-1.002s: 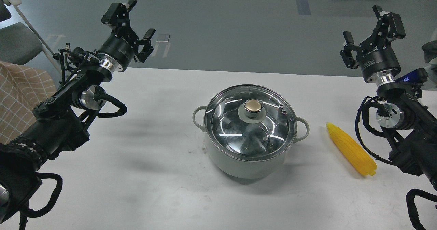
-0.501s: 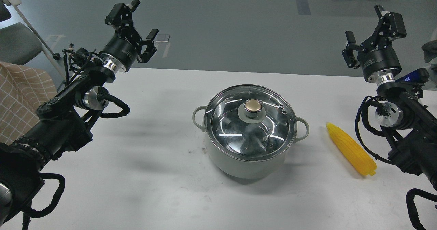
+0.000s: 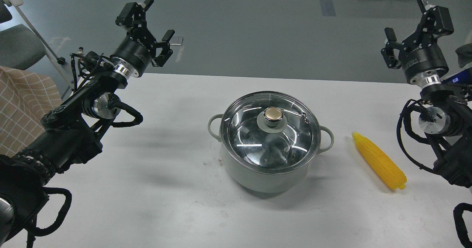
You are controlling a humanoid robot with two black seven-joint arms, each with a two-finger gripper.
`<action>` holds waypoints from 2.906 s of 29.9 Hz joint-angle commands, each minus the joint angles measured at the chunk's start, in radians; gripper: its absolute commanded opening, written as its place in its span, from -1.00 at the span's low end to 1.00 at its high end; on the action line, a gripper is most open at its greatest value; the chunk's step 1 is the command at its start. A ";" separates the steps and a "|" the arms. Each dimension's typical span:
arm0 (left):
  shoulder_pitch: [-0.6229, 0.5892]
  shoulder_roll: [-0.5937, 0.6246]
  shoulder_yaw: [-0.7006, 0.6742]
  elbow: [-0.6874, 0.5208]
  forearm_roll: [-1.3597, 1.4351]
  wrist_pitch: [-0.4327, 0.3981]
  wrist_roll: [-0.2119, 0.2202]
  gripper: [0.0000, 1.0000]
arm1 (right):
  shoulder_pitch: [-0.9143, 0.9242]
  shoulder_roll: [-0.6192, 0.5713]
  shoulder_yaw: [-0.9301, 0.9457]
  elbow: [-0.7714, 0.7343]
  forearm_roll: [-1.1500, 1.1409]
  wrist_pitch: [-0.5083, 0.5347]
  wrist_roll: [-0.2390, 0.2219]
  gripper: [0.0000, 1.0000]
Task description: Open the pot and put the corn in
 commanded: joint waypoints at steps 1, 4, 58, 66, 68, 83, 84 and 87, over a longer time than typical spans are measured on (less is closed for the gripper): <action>0.000 -0.010 0.001 0.000 0.001 0.001 0.000 0.95 | 0.004 -0.084 -0.037 0.063 0.000 0.000 0.000 1.00; 0.000 -0.019 0.001 0.000 0.001 0.001 0.000 0.95 | 0.007 -0.123 -0.039 0.085 0.001 0.000 0.000 1.00; -0.092 0.070 0.382 -0.604 1.859 0.354 -0.061 0.95 | -0.074 -0.063 -0.042 0.070 -0.009 -0.009 0.000 1.00; -0.046 0.004 0.382 -0.561 1.859 0.351 -0.060 0.95 | -0.076 -0.052 -0.042 0.070 -0.014 -0.009 0.000 1.00; -0.038 -0.001 0.382 -0.546 1.859 0.351 -0.060 0.95 | -0.076 -0.052 -0.042 0.070 -0.014 -0.009 0.000 1.00; -0.015 -0.002 0.382 -0.509 1.859 0.352 -0.057 0.44 | -0.082 -0.052 -0.042 0.070 -0.014 -0.009 0.000 1.00; -0.014 -0.002 0.380 -0.509 1.859 0.352 -0.057 0.44 | -0.082 -0.052 -0.042 0.070 -0.014 -0.009 0.000 1.00; -0.012 -0.002 0.380 -0.509 1.859 0.352 -0.057 0.42 | -0.083 -0.052 -0.042 0.070 -0.014 -0.009 0.000 1.00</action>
